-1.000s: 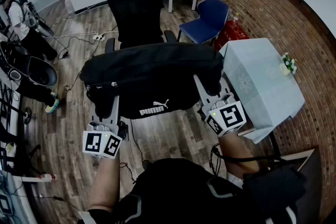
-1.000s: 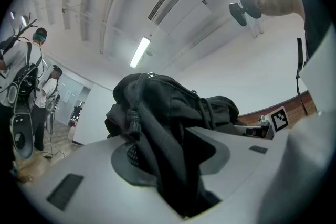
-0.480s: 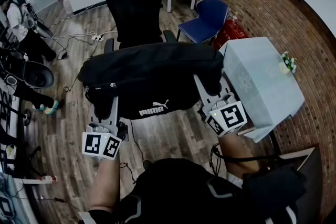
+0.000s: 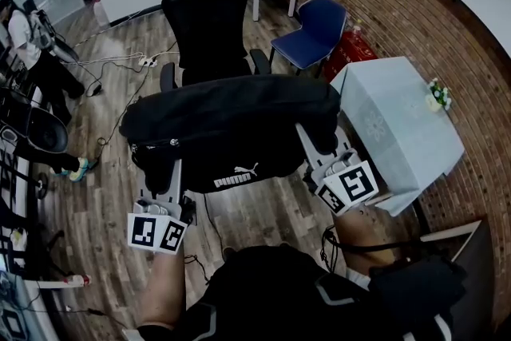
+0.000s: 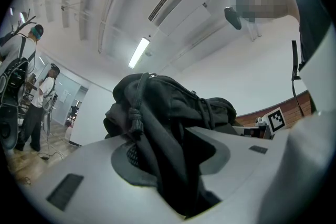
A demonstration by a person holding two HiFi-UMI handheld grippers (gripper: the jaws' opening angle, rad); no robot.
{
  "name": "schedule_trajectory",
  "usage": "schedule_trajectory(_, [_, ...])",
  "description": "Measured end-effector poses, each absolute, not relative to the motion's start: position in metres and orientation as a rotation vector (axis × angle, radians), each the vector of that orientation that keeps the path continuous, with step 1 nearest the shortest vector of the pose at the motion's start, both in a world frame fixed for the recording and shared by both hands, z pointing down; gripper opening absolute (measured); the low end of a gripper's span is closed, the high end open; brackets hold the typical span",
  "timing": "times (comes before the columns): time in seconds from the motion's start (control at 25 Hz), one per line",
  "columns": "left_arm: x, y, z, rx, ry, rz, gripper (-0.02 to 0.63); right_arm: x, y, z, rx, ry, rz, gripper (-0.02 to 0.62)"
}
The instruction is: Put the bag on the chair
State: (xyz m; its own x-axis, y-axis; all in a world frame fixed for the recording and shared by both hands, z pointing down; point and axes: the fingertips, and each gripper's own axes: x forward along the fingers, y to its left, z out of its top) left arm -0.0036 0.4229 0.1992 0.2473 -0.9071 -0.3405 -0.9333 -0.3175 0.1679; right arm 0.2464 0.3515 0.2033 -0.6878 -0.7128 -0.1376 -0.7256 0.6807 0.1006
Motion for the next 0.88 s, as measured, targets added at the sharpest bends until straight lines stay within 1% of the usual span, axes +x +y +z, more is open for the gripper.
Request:
schedule_trajectory(0.44, [-0.054,0.425,0.204,-2.471,1.722,0.633,0.170,0.199,0.362,0.204,-1.239,2.794,0.239,0.072])
schedule_trajectory(0.88, [-0.077,0.379,0.200,-2.445,1.739,0.626,0.170,0.174,0.311,0.200,-1.221,2.799,0.223,0.072])
